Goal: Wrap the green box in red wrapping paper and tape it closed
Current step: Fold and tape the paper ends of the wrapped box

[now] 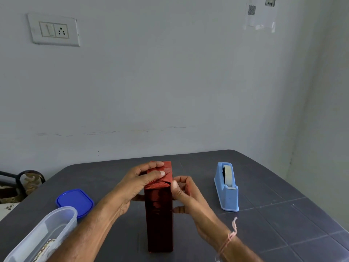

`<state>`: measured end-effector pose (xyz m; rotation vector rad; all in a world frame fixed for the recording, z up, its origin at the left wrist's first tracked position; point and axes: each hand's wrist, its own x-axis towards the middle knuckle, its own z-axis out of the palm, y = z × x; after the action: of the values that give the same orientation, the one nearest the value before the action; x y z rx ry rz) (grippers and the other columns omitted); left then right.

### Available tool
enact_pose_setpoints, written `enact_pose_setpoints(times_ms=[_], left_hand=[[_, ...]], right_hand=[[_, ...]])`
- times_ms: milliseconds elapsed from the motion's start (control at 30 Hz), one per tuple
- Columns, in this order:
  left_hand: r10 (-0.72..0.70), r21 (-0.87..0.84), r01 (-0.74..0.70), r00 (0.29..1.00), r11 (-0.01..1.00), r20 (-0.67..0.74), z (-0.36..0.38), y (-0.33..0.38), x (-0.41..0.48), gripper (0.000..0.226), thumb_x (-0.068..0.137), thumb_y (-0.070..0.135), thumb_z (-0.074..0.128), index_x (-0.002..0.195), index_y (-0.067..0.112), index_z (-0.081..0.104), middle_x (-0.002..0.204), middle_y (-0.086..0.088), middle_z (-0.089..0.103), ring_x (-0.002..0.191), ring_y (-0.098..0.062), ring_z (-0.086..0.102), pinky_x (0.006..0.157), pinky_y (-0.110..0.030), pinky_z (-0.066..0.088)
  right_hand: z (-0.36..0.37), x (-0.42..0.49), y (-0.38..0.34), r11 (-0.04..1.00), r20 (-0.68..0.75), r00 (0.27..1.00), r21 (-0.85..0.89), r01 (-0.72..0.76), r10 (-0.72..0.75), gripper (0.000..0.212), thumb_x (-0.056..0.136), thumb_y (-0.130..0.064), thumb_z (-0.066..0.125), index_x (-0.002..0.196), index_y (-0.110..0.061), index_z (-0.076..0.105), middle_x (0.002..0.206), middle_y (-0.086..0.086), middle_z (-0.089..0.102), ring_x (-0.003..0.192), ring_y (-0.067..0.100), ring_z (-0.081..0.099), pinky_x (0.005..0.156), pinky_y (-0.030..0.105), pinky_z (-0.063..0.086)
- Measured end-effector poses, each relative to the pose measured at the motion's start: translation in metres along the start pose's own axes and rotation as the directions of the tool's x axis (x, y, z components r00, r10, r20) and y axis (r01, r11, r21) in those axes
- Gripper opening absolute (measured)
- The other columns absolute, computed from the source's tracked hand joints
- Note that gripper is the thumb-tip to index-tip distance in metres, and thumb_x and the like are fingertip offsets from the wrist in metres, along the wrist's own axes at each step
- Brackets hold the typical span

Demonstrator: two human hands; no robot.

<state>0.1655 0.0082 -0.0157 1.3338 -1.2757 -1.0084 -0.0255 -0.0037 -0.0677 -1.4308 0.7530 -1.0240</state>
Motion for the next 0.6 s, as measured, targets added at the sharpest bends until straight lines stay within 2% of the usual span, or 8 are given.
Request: enact_pose_setpoints(times_ms=[67, 167, 233, 300, 367, 433, 500, 600], left_hand=[[0.010, -0.025, -0.011, 1.000, 1.000, -0.027, 0.004, 0.000, -0.001, 0.026, 0.084, 0.037, 0.080, 0.109, 0.043, 0.077, 0.112, 0.009, 0.077, 0.106, -0.013, 0.072, 0.084, -0.039, 0.062], [0.030, -0.030, -0.032, 0.998, 0.999, -0.052, 0.012, -0.001, -0.001, 0.026, 0.085, 0.043, 0.078, 0.111, 0.042, 0.076, 0.115, 0.008, 0.075, 0.109, -0.011, 0.070, 0.073, -0.033, 0.062], [0.039, -0.036, -0.040, 0.999, 0.999, -0.025, 0.015, 0.000, -0.004, 0.028, 0.091, 0.050, 0.068, 0.118, 0.044, 0.073, 0.122, 0.016, 0.071, 0.116, -0.005, 0.064, 0.076, -0.034, 0.060], [0.067, -0.039, -0.067, 0.998, 0.997, -0.004, 0.012, -0.008, -0.004, 0.037, 0.097, 0.056, 0.054, 0.134, 0.051, 0.061, 0.144, 0.026, 0.053, 0.134, -0.002, 0.048, 0.102, -0.043, 0.050], [0.084, -0.057, -0.084, 0.996, 0.995, 0.001, 0.007, -0.021, -0.001, 0.050, 0.100, 0.055, 0.048, 0.149, 0.057, 0.039, 0.152, 0.027, 0.033, 0.143, -0.003, 0.031, 0.117, -0.048, 0.033], [0.079, -0.051, -0.080, 0.997, 0.996, -0.014, 0.006, -0.036, 0.005, 0.065, 0.100, 0.043, 0.058, 0.154, 0.056, 0.025, 0.152, 0.016, 0.037, 0.142, -0.010, 0.036, 0.117, -0.045, 0.035], [0.077, -0.051, -0.081, 0.994, 0.995, -0.079, 0.012, -0.051, 0.010, 0.071, 0.096, 0.024, 0.070, 0.154, 0.042, 0.033, 0.139, 0.005, 0.055, 0.130, -0.016, 0.053, 0.105, -0.035, 0.048], [0.109, 0.007, -0.110, 0.972, 0.994, -0.210, 0.025, -0.065, 0.014, 0.037, 0.090, 0.026, 0.077, 0.126, 0.023, 0.066, 0.115, 0.001, 0.074, 0.113, -0.018, 0.069, 0.081, -0.018, 0.054]], right_hand=[[0.007, -0.007, 0.005, 0.972, -0.029, 0.992, -0.208, 0.113, -0.121, 0.073, 0.069, -0.071, 0.078, 0.126, -0.033, 0.052, 0.117, -0.005, 0.064, 0.101, 0.006, 0.065, 0.086, 0.026, 0.057], [0.014, -0.005, 0.016, 0.863, -0.111, 0.959, -0.472, 0.178, -0.259, 0.088, 0.058, -0.081, 0.077, 0.130, -0.041, 0.043, 0.124, -0.018, 0.052, 0.110, 0.000, 0.057, 0.089, 0.023, 0.053], [0.008, -0.002, 0.019, 0.878, -0.145, 0.951, -0.442, 0.184, -0.272, 0.080, 0.062, -0.071, 0.082, 0.126, -0.039, 0.047, 0.123, -0.020, 0.056, 0.110, -0.005, 0.057, 0.085, 0.016, 0.050], [-0.005, 0.003, 0.023, 0.917, -0.135, 0.962, -0.358, 0.175, -0.236, 0.066, 0.070, -0.056, 0.087, 0.122, -0.034, 0.052, 0.120, -0.014, 0.066, 0.110, -0.007, 0.060, 0.086, 0.015, 0.050], [-0.017, 0.006, 0.030, 0.945, -0.124, 0.965, -0.265, 0.193, -0.232, 0.063, 0.074, -0.052, 0.086, 0.124, -0.032, 0.053, 0.119, -0.010, 0.069, 0.111, 0.001, 0.064, 0.092, 0.027, 0.055], [-0.024, 0.006, 0.034, 0.953, -0.171, 0.950, -0.197, 0.229, -0.263, 0.061, 0.078, -0.051, 0.083, 0.126, -0.035, 0.049, 0.122, -0.006, 0.068, 0.113, 0.010, 0.066, 0.091, 0.032, 0.058], [-0.023, 0.006, 0.036, 0.942, -0.241, 0.916, -0.184, 0.280, -0.319, 0.051, 0.084, -0.044, 0.078, 0.124, -0.038, 0.047, 0.122, -0.008, 0.065, 0.115, 0.008, 0.065, 0.088, 0.027, 0.058], [-0.020, 0.003, 0.042, 0.909, -0.265, 0.878, -0.241, 0.339, -0.398, 0.041, 0.093, -0.043, 0.068, 0.130, -0.040, 0.049, 0.125, -0.015, 0.064, 0.123, 0.009, 0.061, 0.095, 0.031, 0.054]])
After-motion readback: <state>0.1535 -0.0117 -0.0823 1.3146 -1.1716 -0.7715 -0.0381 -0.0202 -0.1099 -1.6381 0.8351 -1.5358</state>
